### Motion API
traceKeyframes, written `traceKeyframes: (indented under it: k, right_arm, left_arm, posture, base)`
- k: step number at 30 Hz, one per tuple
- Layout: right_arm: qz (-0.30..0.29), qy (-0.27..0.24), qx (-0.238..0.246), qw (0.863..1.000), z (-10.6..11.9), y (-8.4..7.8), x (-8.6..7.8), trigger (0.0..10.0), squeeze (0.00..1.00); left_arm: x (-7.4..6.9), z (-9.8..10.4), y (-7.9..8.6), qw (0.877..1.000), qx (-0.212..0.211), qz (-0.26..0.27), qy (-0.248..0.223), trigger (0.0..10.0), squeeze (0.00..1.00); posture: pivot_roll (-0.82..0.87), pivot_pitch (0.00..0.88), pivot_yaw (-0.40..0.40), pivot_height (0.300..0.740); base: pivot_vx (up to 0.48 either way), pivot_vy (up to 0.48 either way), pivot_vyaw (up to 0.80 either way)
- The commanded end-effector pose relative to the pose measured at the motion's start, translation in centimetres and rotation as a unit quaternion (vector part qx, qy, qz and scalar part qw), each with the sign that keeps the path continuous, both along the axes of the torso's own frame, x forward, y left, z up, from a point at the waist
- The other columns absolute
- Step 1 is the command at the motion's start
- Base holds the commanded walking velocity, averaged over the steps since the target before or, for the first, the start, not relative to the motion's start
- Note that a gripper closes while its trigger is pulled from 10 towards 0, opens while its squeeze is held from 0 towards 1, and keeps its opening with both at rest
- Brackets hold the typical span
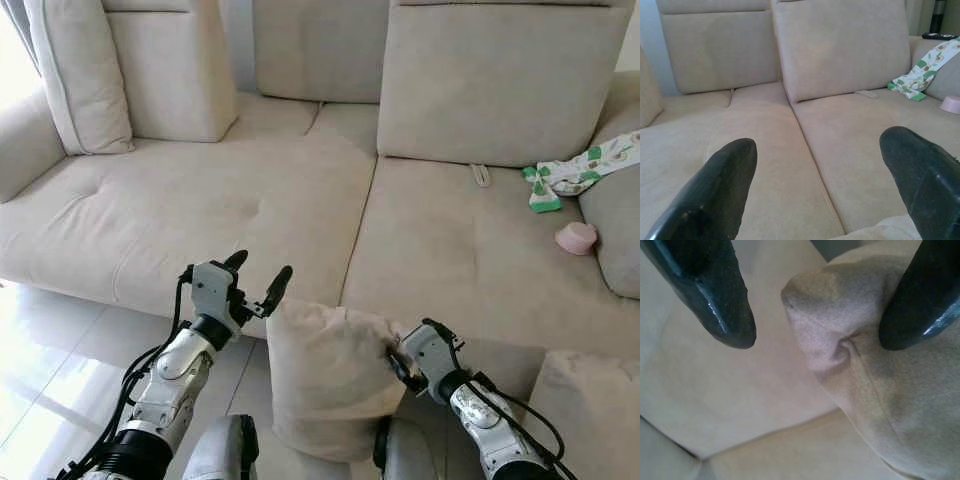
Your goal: Move the pillow to the sofa from floor
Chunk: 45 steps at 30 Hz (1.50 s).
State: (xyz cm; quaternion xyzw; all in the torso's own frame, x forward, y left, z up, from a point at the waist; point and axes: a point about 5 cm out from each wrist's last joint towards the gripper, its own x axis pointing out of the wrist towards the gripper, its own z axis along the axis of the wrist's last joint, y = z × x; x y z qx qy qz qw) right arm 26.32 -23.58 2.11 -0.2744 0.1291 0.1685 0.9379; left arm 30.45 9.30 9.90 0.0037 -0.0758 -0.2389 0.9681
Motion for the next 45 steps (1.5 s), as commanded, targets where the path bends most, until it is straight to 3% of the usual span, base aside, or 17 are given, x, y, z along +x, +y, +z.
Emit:
traceKeyframes:
  k: [1,2,3,13,19,21,27,29,31,32,33,35,36,38,39,43,45]
  right_arm:
    - [-0.014,0.03,-0.003,0.999,-1.1,-0.2,-0.6,1.5,0.0]
    - [-0.018,0.033,-0.003,0.999,-1.2,-0.2,-0.6,1.5,0.0]
    - [-0.022,0.033,-0.003,0.999,-1.3,-0.2,-0.6,0.0,0.0]
    - [-0.021,0.021,0.013,0.999,-1.0,0.0,-0.4,0.0,0.0]
    - [0.025,0.012,-0.004,1.0,-0.8,0.3,-1.0,0.0,0.0]
    - [0.025,0.012,-0.004,1.0,-0.8,0.3,-1.0,0.0,0.0]
    - [0.088,-0.009,-0.054,0.995,0.1,0.7,-1.2,0.0,0.0]
    - [0.121,-0.014,-0.078,0.989,0.2,1.3,-1.6,0.0,0.0]
    - [0.133,-0.013,-0.084,0.987,0.0,1.6,-1.9,0.0,0.0]
    - [0.156,-0.012,-0.094,0.983,-0.3,2.4,-2.4,0.0,0.0]
    - [0.156,-0.012,-0.094,0.983,-0.3,2.4,-2.4,0.0,0.0]
    - [0.171,-0.012,-0.099,0.98,-0.4,2.9,-2.7,0.0,0.0]
    - [0.171,-0.012,-0.099,0.98,-0.4,2.9,-2.7,0.0,0.0]
    - [0.176,-0.015,-0.097,0.98,-0.4,3.2,-2.8,0.0,0.0]
    - [0.176,-0.015,-0.097,0.98,-0.4,3.2,-2.8,0.0,0.0]
    - [0.171,-0.019,-0.1,0.98,-0.1,2.9,-2.9,0.0,0.0]
    - [0.17,-0.02,-0.101,0.98,-0.1,2.8,-2.9,0.0,0.0]
  left_arm:
    - [-0.2,-0.1,0.0,1.0,0.016,-0.003,-0.004,10.0,0.0]
    - [-0.2,-0.1,0.0,1.0,0.016,-0.004,-0.004,10.0,0.0]
    - [-0.2,-0.1,0.0,1.0,0.016,-0.005,-0.004,10.0,0.0]
    - [0.3,0.1,-0.3,0.999,0.029,-0.027,0.0,10.0,0.0]
    - [0.3,-1.9,-0.6,0.983,0.128,-0.119,0.052,10.0,0.0]
    - [0.3,-1.9,-0.6,0.983,0.128,-0.119,0.052,10.0,0.0]
    - [0.2,-2.6,-0.3,0.958,0.216,-0.181,0.051,10.0,0.0]
    - [0.4,-2.6,0.0,0.937,0.269,-0.216,0.047,10.0,0.0]
    - [0.6,-2.6,0.1,0.93,0.286,-0.225,0.05,10.0,0.0]
    - [1.0,-2.9,0.3,0.908,0.34,-0.238,0.06,10.0,0.0]
    - [1.0,-2.9,0.3,0.908,0.34,-0.238,0.06,10.0,0.0]
    - [1.0,-3.5,0.3,0.884,0.388,-0.25,0.073,10.0,0.0]
    - [1.0,-3.5,0.3,0.884,0.388,-0.25,0.073,10.0,0.0]
    - [0.9,-4.1,0.2,0.855,0.435,-0.268,0.088,10.0,0.0]
    - [0.9,-4.1,0.2,0.855,0.435,-0.268,0.088,10.0,0.0]
    - [0.4,-5.3,1.1,0.791,0.516,-0.305,0.123,10.0,0.0]
    - [0.3,-5.5,1.3,0.781,0.527,-0.309,0.127,10.0,0.0]
  posture:
    - [-0.04,0.0,0.075,0.58]
    - [-0.04,0.0,0.077,0.58]
    - [-0.04,0.0,0.08,0.58]
    - [-0.04,0.0,0.084,0.58]
    - [-0.06,0.0,0.084,0.58]
    - [-0.06,0.0,0.084,0.58]
    - [-0.07,0.0,0.076,0.58]
    - [-0.08,0.0,0.072,0.58]
    - [-0.08,0.0,0.072,0.58]
    - [-0.09,0.0,0.072,0.58]
    - [-0.09,0.0,0.072,0.58]
    - [-0.1,0.0,0.072,0.58]
    - [-0.1,0.0,0.072,0.58]
    - [-0.1,0.0,0.071,0.58]
    - [-0.1,0.0,0.071,0.58]
    - [-0.11,0.0,0.069,0.58]
    - [-0.11,0.0,0.069,0.58]
  base:
    - [0.0,0.0,0.0]
    - [0.0,0.0,0.0]
    - [0.0,0.0,0.0]
    - [0.0,0.0,0.0]
    - [0.0,0.0,0.0]
    - [0.0,0.0,0.0]
    - [0.0,0.0,0.0]
    - [0.0,0.0,0.0]
    - [0.0,0.0,0.0]
    - [0.0,0.0,0.0]
    - [0.0,0.0,0.0]
    - [0.0,0.0,0.0]
    - [0.0,0.0,0.0]
    - [0.0,0.0,0.0]
    - [0.0,0.0,0.0]
    - [0.0,0.0,0.0]
    - [0.0,0.0,0.0]
